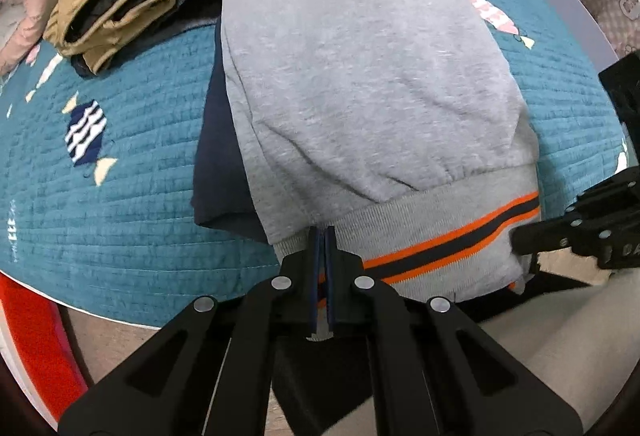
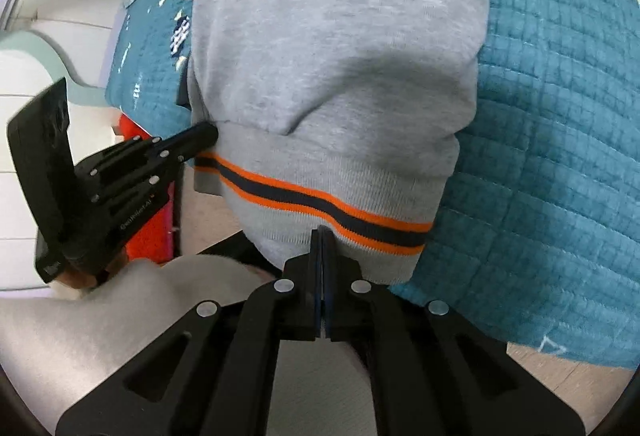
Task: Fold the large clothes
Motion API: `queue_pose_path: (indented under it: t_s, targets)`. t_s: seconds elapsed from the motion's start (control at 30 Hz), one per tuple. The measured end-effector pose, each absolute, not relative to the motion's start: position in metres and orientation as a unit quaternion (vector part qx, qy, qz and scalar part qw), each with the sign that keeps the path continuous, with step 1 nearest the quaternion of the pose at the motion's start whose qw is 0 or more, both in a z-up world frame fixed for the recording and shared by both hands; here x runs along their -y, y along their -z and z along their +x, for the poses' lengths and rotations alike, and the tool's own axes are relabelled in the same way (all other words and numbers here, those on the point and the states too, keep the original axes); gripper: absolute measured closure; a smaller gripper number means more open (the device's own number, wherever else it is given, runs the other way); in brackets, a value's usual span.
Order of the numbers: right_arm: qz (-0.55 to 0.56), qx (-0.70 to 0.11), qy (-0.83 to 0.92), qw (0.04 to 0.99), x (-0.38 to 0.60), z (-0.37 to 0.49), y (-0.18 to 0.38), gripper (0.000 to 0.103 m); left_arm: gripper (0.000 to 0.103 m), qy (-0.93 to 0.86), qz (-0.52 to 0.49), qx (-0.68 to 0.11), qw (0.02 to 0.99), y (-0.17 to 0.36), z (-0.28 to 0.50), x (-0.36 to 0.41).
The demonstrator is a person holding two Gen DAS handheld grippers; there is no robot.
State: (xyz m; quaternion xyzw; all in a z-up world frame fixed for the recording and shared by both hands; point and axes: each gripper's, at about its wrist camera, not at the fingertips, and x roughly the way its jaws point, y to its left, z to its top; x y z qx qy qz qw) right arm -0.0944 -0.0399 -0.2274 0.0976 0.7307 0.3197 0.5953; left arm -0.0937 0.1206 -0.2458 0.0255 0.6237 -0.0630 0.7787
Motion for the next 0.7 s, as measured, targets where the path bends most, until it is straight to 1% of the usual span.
queue_pose_path:
  t_s: [0.03,0.07,0.17,0.23,0.37,0.4,0.5,0.63,0.7]
  targets:
    - [0.091,-0.724,-0.320,0.604,0.042,-0.093,0.217,0.101,0.099,0.059,0.029,-0.623,0.779,0.243,-0.092,-0.118]
    - [0.087,-0.716,-0.319,0.614,0.041,-0.091,0.211,0.097,0.099,0.048,0.035,-0.616,0.785,0.237,-0.092,-0.119]
    - [0.075,-0.681,-0.296,0.665,0.050,-0.076,0.187,0.097,0.098,0.012,0.060,-0.585,0.809,0.221,-0.091,-0.122]
    - [0.076,-0.665,-0.279,0.689,0.056,-0.063,0.181,0.097,0.097,0.008,0.048,-0.580,0.813,0.219,-0.086,-0.128]
    - [0.070,-0.672,-0.245,0.695,0.056,-0.044,0.204,0.097,0.097,-0.014,0.043,-0.581,0.813,0.230,-0.069,-0.138]
    - [0.050,-0.683,-0.227,0.693,0.051,-0.042,0.219,0.097,0.097,-0.015,0.037,-0.586,0.809,0.238,-0.064,-0.142]
    - [0.068,-0.688,-0.212,0.691,0.045,-0.039,0.239,0.097,0.098,-0.016,0.025,-0.608,0.793,0.267,-0.059,-0.152]
    - [0.071,-0.699,-0.208,0.681,0.056,-0.027,0.228,0.097,0.097,-0.015,0.043,-0.603,0.797,0.254,-0.057,-0.148]
    - [0.077,-0.682,-0.207,0.697,0.062,-0.016,0.212,0.097,0.097,-0.009,0.043,-0.580,0.813,0.233,-0.052,-0.149]
